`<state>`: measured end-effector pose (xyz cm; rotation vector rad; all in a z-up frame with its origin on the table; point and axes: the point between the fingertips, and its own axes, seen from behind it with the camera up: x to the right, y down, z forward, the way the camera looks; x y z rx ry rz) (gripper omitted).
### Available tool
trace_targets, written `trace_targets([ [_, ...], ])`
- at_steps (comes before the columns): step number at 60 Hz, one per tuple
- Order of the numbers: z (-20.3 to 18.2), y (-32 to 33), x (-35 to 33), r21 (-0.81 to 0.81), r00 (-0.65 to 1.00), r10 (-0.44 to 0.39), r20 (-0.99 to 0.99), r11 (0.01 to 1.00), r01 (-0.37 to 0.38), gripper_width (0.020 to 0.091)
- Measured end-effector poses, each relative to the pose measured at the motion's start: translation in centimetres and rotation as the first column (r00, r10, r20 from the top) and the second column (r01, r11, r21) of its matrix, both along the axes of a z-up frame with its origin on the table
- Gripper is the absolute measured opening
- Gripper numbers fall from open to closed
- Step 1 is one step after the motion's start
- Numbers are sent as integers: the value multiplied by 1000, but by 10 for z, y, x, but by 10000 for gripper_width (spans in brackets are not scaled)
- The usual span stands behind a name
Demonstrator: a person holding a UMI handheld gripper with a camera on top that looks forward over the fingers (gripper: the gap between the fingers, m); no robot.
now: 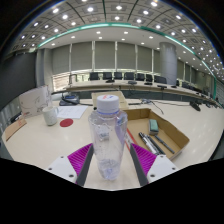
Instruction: Pour water
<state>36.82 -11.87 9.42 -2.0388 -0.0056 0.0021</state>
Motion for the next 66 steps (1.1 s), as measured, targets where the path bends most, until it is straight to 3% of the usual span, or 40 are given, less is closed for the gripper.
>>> trace_targets([
  [9,-6,14,-10,28,999,26,27,999,-26,515],
  [23,-1,18,-1,37,997,-23,80,999,20,350],
  [38,27,42,-9,8,980,-67,186,998,67,349],
  [51,110,103,-53,90,900,-84,429,995,50,349],
  [66,172,201,-144,119,519,-67,852,990,-69,346],
])
